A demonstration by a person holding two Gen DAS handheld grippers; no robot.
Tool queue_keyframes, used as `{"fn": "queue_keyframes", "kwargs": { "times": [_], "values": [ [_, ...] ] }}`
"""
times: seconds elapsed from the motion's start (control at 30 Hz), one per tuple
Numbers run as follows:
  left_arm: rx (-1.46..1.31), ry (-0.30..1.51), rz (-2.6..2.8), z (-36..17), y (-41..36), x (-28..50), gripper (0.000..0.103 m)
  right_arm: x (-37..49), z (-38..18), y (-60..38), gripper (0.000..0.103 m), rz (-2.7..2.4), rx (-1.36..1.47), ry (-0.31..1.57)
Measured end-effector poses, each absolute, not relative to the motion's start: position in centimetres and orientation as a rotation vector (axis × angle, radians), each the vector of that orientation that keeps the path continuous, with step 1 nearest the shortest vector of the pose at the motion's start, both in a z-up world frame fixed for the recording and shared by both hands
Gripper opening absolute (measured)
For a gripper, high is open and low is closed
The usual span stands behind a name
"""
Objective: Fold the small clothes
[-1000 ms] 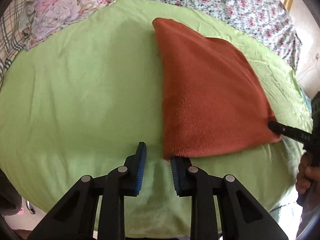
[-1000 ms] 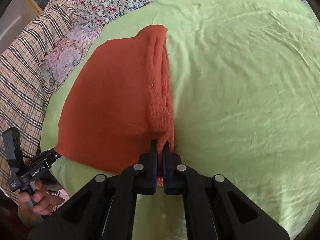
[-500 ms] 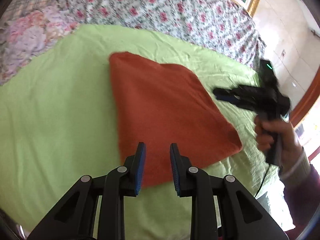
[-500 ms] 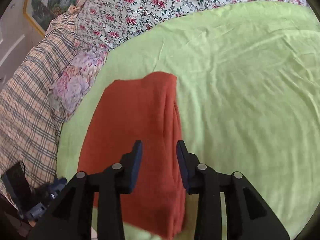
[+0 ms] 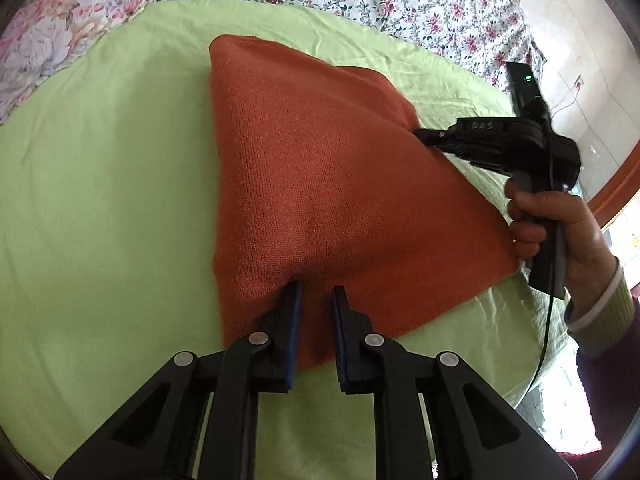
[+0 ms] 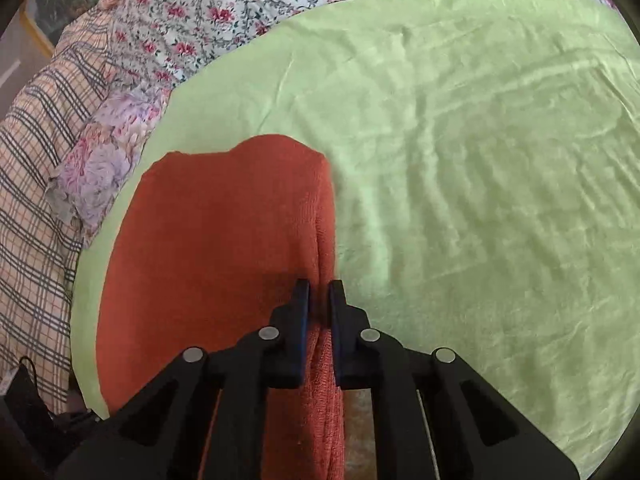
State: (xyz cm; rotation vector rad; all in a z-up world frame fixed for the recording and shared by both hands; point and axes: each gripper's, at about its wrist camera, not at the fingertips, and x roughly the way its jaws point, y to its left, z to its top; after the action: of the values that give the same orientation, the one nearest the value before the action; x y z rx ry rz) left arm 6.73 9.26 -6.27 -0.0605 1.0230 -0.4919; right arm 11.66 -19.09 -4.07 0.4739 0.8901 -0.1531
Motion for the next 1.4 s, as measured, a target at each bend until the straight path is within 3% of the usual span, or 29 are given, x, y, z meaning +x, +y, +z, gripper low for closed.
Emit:
{"fn": "queue_keyframes", "kwargs": {
  "times": [0.3,0.53,0.8,0.87,1.03,1.27,1.33,1.4],
  "values": [
    [-0.083,1.036,-0.483,-6.0,9.2,6.1,0.014,4.8,1.1,-13.8,0.015,-0.116,0.364,0.79],
    [-0.097,1.023,-0.458,-6.3,9.2,5.8,0.014,1.4,-4.7,-12.7,0.011,-0.104,0.321,0.936],
    [-0.087,1.031,-0.438,-6.1,10.3,4.4,0.015,0.4,-3.8,-12.1,0.011,-0.127,0.299,0.934],
    [-0.096,1.042,-0.435,-5.8,10.7,3.8,0.02,-0.4,-3.5,-12.2,0.011,-0.139,0.312,0.93],
    [-0.063,1.04,-0.386,-4.9,11.8,2.4,0.05,-3.1,-1.7,-11.6,0.015,-0.16,0.323,0.92],
    [-0.052,1.024,-0.337,-3.8,13.0,0.2,0.058,-6.3,-0.1,-10.1,0.019,-0.117,0.349,0.905],
    [-0.03,1.02,-0.319,-3.6,12.8,-0.9,0.067,-6.7,-0.1,-9.4,0.031,-0.096,0.354,0.917],
    [-0.005,1.009,-0.309,-3.5,12.9,-1.7,0.069,-7.2,-0.2,-8.6,0.038,-0.085,0.339,0.93]
  ]
}}
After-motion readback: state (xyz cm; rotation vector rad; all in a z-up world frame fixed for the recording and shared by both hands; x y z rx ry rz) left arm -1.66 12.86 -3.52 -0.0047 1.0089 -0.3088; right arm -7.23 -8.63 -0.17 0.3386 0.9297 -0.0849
